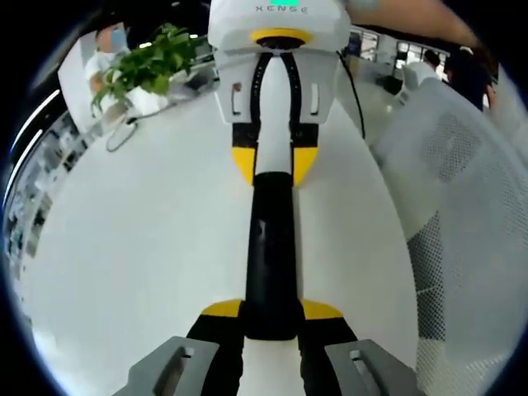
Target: Press the specified remote control buttons in sequence, fully releasing each button before pressing the next.
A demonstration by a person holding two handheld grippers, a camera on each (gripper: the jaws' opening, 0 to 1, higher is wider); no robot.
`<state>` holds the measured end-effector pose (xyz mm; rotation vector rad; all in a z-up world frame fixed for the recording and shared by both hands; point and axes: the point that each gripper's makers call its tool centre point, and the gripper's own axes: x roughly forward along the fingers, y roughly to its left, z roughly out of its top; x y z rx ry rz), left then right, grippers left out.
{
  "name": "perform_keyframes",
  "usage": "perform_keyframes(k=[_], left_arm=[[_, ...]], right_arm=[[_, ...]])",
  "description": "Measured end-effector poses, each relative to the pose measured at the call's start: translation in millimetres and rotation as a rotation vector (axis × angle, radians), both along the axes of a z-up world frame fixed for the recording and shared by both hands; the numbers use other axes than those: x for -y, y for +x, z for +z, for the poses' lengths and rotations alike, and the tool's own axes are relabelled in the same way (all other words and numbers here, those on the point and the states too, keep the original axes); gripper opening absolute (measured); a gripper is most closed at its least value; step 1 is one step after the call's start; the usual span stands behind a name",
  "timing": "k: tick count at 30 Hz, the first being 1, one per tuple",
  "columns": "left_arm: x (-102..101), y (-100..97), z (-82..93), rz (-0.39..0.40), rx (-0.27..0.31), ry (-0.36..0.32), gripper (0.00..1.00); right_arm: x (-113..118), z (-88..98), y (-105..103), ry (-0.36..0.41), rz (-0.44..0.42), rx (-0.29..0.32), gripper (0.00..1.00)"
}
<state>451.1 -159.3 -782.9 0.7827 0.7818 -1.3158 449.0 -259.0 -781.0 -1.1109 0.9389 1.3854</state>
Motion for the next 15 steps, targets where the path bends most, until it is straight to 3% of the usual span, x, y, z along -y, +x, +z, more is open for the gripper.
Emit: perform_keyframes(k=[15], left_arm=[[2,31.6,13.7,-0.014,0.036,0.002,0.23]], right_arm=[[5,9.6,32,0.024,-0.015,0.032,0.20]])
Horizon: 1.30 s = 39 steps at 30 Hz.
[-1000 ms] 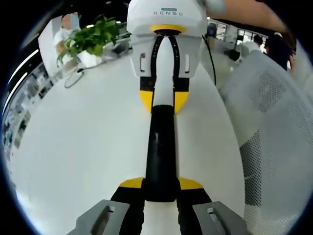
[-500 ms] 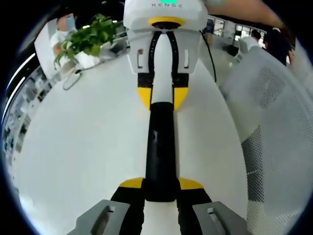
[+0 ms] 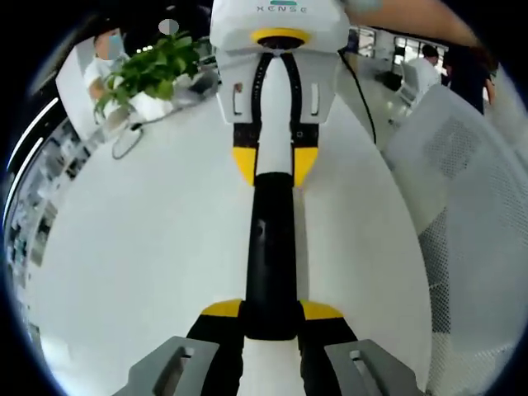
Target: Press the specified remote control buttons in sequence, fully releasing each button before pressing the next.
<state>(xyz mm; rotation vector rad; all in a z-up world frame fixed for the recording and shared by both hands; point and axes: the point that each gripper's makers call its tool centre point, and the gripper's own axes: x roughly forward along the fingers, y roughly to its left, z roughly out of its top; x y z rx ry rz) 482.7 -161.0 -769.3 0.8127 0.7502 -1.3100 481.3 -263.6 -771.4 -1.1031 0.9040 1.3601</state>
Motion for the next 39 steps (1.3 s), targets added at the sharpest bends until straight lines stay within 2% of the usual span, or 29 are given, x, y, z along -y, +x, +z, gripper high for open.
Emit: perform_keyframes(k=[10,19,21,27,31,39], left_arm=[[1,32.2,6.6,-0.009,0.028,0.013,0.23],[3,59.1,7.8,-0.013,0.042,0.025,0.23],[1,69.4,3.8,-0.010,0.042,0.026,0.23],[3,80.3,1.7,-0.007,0.044,0.035,0.23],[2,95.4,-1.3,-0.003,0.049,0.040,0.23],[1,110.2,-6.6,-0.002,0.057,0.059,0.23]], right_arm=[[0,8.0,31,0.008,-0.002,0.023,0.20],[0,3.6,57,0.012,-0.008,0.033,0.20],[1,2.3,62,0.013,-0.008,0.035,0.20],[0,-1.8,78,0.018,-0.009,0.037,0.20],[-1,-4.3,90,0.025,-0.013,0.043,0.20],[-3,-11.1,107,0.026,0.001,0.057,0.20]])
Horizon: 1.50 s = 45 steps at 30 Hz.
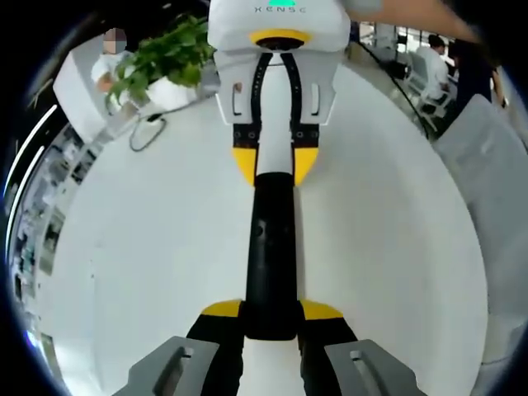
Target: Press the specified remote control buttons in sequence, fully releasing each button before pressing the next.
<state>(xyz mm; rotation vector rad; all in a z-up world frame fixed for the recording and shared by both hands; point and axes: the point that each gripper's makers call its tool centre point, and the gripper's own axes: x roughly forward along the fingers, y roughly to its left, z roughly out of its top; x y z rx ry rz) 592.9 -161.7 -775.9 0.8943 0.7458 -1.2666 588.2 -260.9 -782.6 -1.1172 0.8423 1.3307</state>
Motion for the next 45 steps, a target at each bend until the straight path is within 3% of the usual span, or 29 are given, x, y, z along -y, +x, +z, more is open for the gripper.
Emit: perform_keyframes(k=[10,21,45], left_arm=[[-5,19.3,0.5,0.011,0.016,0.001,0.23],[-3,25.2,0.6,0.024,0.019,0.003,0.23],[-1,24.6,-1.2,0.050,-0.046,0.014,0.24]], right_arm=[[-3,2.7,18,0.017,0.002,0.017,0.20],[-3,3.8,29,-0.001,0.018,0.032,0.20],[-1,-1.1,32,-0.019,-0.022,-0.061,0.21]])
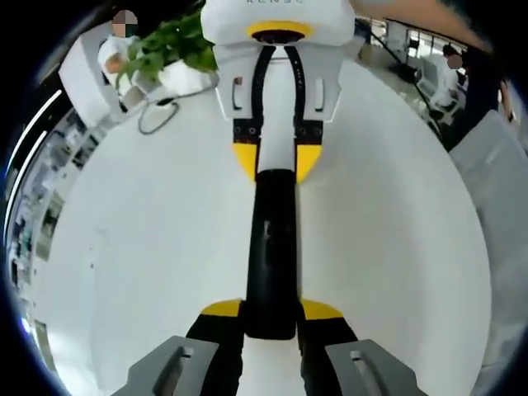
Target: Press the specified remote control buttons in sequence, fully releasing each button before pressing the next.
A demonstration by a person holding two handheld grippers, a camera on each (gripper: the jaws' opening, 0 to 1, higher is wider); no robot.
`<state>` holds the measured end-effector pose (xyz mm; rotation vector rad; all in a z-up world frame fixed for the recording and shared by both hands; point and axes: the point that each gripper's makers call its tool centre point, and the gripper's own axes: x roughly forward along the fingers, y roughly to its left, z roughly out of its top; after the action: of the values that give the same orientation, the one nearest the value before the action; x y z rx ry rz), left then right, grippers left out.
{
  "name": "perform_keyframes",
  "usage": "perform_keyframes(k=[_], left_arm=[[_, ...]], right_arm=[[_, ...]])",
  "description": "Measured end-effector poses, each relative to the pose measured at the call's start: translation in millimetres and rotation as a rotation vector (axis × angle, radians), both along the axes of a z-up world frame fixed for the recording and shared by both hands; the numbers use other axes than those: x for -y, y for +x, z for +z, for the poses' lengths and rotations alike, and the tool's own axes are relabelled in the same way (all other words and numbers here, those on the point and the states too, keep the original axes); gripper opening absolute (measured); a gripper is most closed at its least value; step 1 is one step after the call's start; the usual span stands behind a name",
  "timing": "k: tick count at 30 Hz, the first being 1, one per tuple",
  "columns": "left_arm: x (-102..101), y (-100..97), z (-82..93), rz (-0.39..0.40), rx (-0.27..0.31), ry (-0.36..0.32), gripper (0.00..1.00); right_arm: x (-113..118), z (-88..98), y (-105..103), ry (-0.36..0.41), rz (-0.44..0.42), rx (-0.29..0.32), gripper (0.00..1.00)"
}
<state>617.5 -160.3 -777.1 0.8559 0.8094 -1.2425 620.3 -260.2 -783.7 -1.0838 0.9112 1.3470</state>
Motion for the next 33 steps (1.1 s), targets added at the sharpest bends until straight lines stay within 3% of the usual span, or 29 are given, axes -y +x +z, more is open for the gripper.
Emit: perform_keyframes(k=[19,28,33], left_arm=[[-3,7.0,0.5,0.056,0.033,-0.025,0.34],[-9,13.4,-0.9,0.119,0.027,-0.073,0.38],[-8,14.4,3.9,0.170,0.021,-0.136,0.39]], right_arm=[[6,-1.0,3,0.003,-0.059,0.005,0.26],[7,3.3,6,0.071,-0.119,-0.003,0.34],[6,3.8,8,0.111,-0.151,-0.002,0.39]])
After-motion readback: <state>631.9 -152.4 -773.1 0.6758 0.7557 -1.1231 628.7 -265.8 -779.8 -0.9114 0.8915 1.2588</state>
